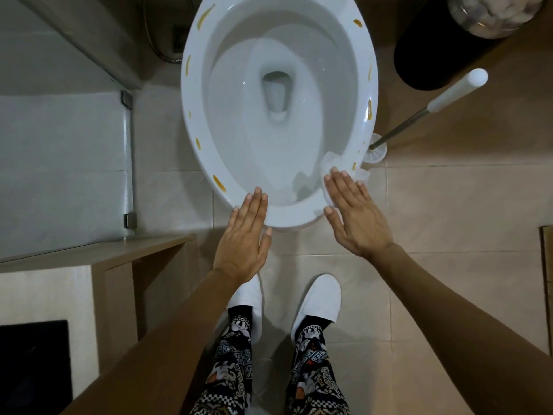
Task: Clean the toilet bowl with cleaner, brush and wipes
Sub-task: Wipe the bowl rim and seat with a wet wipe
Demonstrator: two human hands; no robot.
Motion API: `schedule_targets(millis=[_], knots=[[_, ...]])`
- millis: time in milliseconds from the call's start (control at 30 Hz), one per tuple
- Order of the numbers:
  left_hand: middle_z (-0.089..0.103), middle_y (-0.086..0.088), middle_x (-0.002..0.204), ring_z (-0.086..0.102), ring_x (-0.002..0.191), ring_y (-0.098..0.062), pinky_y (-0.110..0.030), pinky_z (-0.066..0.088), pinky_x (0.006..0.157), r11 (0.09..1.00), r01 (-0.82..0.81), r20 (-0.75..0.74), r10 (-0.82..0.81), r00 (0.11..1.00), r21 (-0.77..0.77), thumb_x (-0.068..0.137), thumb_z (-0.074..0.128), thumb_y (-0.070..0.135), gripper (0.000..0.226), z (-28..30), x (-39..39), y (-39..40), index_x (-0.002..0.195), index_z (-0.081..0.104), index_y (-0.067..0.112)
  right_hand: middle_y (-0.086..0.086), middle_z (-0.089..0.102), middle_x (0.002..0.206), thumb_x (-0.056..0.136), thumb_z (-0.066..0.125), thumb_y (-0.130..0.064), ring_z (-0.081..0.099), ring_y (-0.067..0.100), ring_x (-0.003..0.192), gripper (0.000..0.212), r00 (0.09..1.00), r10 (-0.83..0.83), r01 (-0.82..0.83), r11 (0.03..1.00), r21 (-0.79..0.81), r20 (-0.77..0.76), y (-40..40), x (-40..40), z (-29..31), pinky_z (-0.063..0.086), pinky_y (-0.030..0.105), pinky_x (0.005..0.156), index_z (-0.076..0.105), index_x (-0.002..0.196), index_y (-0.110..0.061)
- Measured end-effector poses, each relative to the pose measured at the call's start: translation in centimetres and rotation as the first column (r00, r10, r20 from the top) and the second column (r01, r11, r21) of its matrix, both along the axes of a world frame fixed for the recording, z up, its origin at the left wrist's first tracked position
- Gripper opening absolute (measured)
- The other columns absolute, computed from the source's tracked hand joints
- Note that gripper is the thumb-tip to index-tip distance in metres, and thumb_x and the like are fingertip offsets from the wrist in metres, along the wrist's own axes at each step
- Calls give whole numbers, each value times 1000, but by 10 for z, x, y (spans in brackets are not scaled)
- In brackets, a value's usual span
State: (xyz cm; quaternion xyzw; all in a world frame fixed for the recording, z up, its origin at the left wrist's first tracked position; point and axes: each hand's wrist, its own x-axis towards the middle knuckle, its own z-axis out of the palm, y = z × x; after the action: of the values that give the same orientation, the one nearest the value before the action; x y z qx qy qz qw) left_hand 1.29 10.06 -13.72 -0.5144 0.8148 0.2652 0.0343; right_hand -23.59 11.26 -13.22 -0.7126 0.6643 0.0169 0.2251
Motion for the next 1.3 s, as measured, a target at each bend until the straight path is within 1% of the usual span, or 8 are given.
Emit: schedule_targets(millis=[100,233,333,533,733,967,1133,1300], knots=[[-10,2,158,-14,145,-8,-24,-16,114,1000,16,27,-15,1000,-6,97,17,36,62,-2,-2,-1,151,-6,16,-3,1,160,97,17,-51,-3,11,148,67,997,-62,61,998,28,46,8,12,1,-3,28,119,10,154,-16],[-16,2,158,-17,144,-11,-30,-16,114,1000,5,80,-5,997,2,98,11,43,63,-4,-5,-1,150,-12,16,1,4,161,98,13,-51,-2,12,148,66,993,95,-99,994,53,71,33,30,3,-1,31,121,9,153,-15],[-18,2,157,-20,144,-11,-31,-15,114,1000,4,85,-6,996,20,98,10,45,63,-3,-7,-2,149,-15,16,1,7,160,99,4,-50,1,12,148,64,992,109,-113,992,53,69,33,28,3,-1,31,120,10,153,-17],[-21,3,156,-23,142,-11,-30,-19,112,999,14,103,-17,994,34,97,7,47,64,-2,-6,-3,148,-17,16,-5,2,159,97,10,-49,-5,8,145,64,998,-57,56,998,27,38,-8,-5,4,-2,32,119,11,153,-19],[-20,3,157,-22,143,-11,-29,-21,112,999,9,88,-12,996,38,97,7,47,65,-2,-7,-2,149,-15,16,-3,-1,160,96,11,-52,-7,10,147,68,993,-101,98,994,48,61,-2,7,4,-5,30,119,7,154,-17],[-21,2,156,-24,142,-11,-26,-26,109,999,19,86,-23,996,45,95,4,50,66,-1,-7,-3,149,-16,16,-3,-2,160,97,3,-53,-8,9,147,66,990,72,-82,993,86,119,33,54,6,-6,31,120,4,153,-19],[-17,2,157,-19,144,-11,-30,-17,113,999,22,56,-24,998,44,96,5,48,64,0,-5,-2,148,-13,16,-4,1,160,97,0,-51,-4,9,147,63,980,168,-177,981,83,105,28,40,6,-7,31,120,4,153,-21],[-17,0,157,-20,144,-13,-31,-16,114,999,20,65,-22,998,27,96,5,47,65,1,-6,-2,149,-12,14,-4,1,160,97,5,-50,-1,11,147,64,996,90,-90,993,75,10,7,2,7,0,35,120,8,154,-20]])
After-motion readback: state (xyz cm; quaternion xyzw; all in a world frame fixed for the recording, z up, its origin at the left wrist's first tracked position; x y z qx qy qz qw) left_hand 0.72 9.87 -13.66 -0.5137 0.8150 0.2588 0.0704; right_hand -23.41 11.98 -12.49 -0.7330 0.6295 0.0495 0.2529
